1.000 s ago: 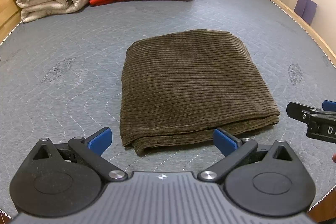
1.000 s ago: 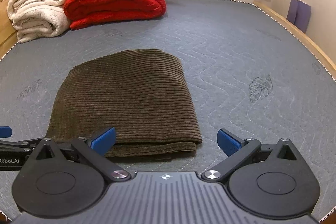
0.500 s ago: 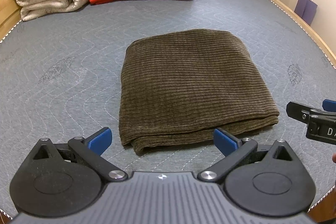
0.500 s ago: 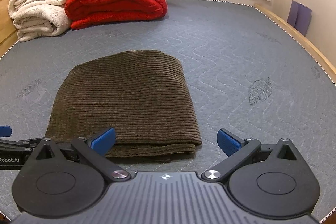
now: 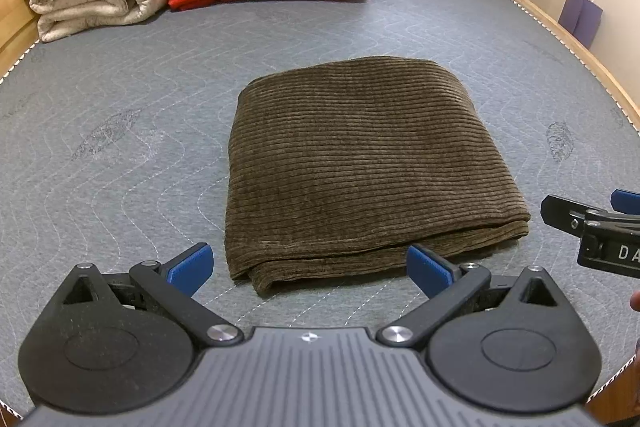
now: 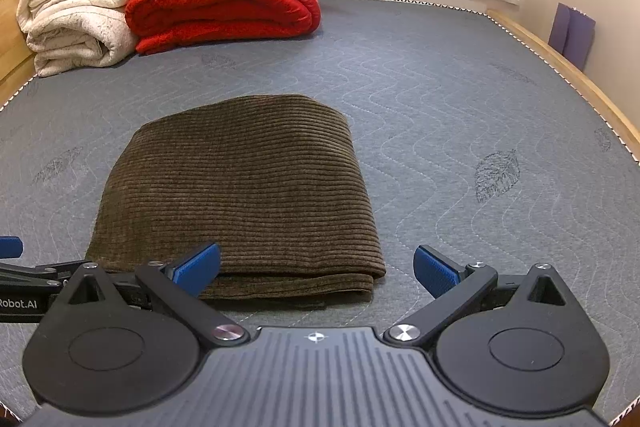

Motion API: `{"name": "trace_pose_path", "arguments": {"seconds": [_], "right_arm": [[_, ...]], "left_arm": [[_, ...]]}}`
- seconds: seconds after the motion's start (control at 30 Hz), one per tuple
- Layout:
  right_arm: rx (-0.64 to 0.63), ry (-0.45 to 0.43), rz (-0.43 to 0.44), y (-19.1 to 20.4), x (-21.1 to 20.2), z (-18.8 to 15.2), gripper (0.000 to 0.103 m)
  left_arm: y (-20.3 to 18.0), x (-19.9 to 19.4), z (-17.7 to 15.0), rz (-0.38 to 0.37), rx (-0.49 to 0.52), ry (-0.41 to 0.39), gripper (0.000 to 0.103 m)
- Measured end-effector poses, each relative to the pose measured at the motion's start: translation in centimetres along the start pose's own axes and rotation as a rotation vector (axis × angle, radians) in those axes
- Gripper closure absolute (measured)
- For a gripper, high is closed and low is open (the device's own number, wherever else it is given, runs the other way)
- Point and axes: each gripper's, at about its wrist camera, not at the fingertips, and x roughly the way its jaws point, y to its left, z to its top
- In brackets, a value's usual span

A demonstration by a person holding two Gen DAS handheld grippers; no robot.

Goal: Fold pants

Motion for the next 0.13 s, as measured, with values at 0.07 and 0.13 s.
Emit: {"name": "trace_pose_path", "arguments": {"seconds": [0.07, 0.13], "right_arm": [[0.001, 0.001, 0.000, 0.01, 0.00, 0.00, 0.001], [0.001, -0.001, 0.003, -0.02, -0.02, -0.02, 0.001]], "left_arm": [[-0.10, -0.14, -0.05, -0.006, 0.008, -0.009, 0.000], [-0.16, -0.17, -0.07, -0.005, 0.011, -0.011, 0.000]]}}
